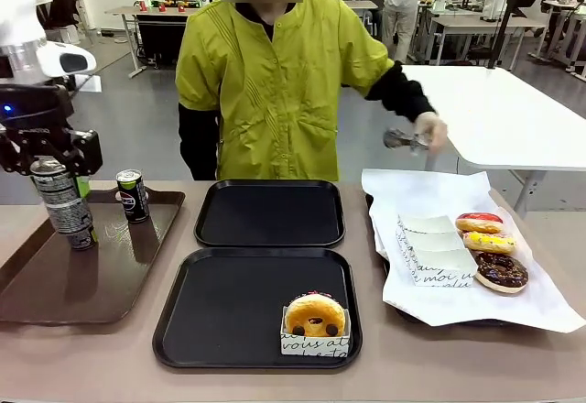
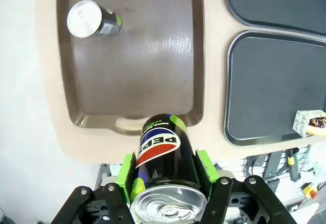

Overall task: Set up donuts and drinks on trays.
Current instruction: Pick up one Pepsi coke and place it on the Flat Tray.

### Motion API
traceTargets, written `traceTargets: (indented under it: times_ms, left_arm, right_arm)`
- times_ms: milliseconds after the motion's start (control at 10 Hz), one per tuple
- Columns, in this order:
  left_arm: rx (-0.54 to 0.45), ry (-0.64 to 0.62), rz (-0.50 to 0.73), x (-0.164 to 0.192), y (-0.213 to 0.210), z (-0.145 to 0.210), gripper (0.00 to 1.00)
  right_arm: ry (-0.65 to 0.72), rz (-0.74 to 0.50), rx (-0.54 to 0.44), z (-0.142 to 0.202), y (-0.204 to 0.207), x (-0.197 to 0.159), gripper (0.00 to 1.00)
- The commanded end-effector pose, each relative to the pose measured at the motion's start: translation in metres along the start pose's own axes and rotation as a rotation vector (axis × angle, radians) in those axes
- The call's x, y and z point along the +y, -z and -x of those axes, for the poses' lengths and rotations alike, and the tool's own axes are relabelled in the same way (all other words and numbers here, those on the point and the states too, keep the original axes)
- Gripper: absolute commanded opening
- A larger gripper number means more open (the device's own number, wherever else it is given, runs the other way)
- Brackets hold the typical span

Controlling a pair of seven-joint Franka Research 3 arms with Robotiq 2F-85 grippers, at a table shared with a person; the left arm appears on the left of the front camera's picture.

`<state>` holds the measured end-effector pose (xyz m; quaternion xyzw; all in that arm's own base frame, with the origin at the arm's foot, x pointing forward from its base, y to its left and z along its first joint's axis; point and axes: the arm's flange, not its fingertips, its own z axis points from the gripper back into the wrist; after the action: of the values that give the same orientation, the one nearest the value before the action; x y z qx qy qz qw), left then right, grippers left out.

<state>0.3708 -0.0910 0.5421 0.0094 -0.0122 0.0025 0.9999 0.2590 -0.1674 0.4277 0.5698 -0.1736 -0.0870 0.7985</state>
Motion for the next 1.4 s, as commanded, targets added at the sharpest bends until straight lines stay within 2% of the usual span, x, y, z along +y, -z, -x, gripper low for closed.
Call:
traceTargets:
  times_ms: [0,700,800,1000,1200,1300]
  left_arm:
    - [-0.005,0.037,0.003,-0.004,0.007,-0.007,0.41]
    - [-0.005,0.037,0.003,-0.004,0.007,-0.007,0.41]
    - [0.015,0.022,-0.004,-0.004,0.010,-0.006,0.59]
    - [-0.080,0.171,0.044,-0.034,0.010,-0.005,0.59]
    - [-0.162,0.349,0.020,-0.101,0.009,-0.008,0.59]
    - [-0.159,0.411,0.002,-0.130,0.016,-0.018,0.59]
  right_arm:
    - [-0.013,-0.012,-0.006,-0.001,0.000,0.000,1.00]
    - [-0.013,-0.012,-0.006,-0.001,0.000,0.000,1.00]
    - [-0.013,-0.012,-0.006,-0.001,0.000,0.000,1.00]
    - [-0.013,-0.012,-0.006,-0.001,0.000,0.000,1.00]
    - [-0.013,-0.012,-0.006,-0.001,0.000,0.000,1.00]
    - [-0.013,-0.012,-0.006,-0.001,0.000,0.000,1.00]
